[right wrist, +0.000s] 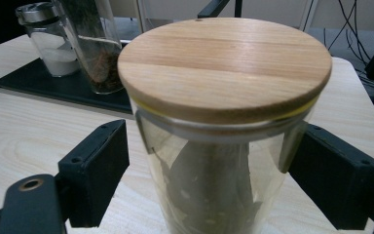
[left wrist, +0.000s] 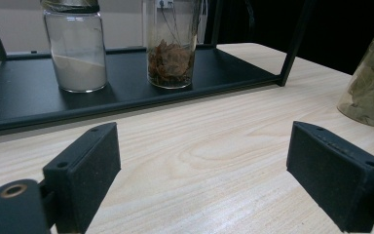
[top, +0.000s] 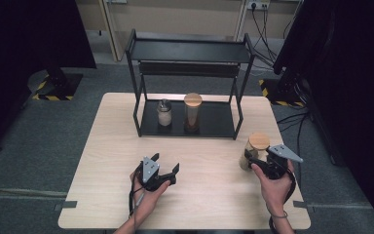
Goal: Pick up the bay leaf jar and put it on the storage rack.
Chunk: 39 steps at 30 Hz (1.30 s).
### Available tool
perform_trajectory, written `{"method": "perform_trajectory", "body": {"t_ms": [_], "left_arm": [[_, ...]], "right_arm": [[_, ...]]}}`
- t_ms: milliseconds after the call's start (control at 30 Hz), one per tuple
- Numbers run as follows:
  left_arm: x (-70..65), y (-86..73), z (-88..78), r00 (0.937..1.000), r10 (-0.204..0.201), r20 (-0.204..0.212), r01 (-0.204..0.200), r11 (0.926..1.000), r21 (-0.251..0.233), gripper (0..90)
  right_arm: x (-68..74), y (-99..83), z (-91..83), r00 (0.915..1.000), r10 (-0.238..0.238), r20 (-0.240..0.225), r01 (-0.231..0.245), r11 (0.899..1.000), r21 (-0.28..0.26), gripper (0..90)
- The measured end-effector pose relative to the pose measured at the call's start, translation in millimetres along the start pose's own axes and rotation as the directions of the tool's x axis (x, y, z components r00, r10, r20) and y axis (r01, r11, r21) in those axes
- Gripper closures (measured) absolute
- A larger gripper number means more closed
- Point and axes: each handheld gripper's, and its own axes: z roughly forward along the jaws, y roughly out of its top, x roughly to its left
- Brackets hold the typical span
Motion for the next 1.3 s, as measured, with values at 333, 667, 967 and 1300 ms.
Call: {"method": "perform_trajectory", "body": {"t_ms": [333, 667, 967, 1300], "left_arm": [[0.2, 0.0, 0.1, 1.0000, -0.002, -0.001, 0.002, 1.0000, 0.001, 11.8], [0.2, 0.0, 0.1, 1.0000, -0.003, 0.000, 0.003, 1.0000, 0.000, 11.8], [0.0, 0.0, 0.0, 1.0000, 0.000, 0.000, 0.000, 1.0000, 0.000, 11.8], [0.1, 0.0, 0.1, 1.0000, -0.001, 0.000, 0.001, 1.0000, 0.000, 11.9]], "right_arm": [[-3.8, 0.0, 7.2, 1.0000, 0.000, -0.003, 0.000, 1.000, -0.009, 22.2], [-4.2, -0.6, 6.7, 0.9994, -0.034, 0.003, 0.034, 0.999, -0.025, 24.7], [5.3, 1.0, 2.1, 0.9983, -0.058, -0.009, 0.058, 0.997, -0.055, 25.1], [20.4, 12.4, 0.3, 0.9951, -0.087, -0.047, 0.082, 0.993, -0.084, 25.1]]}}
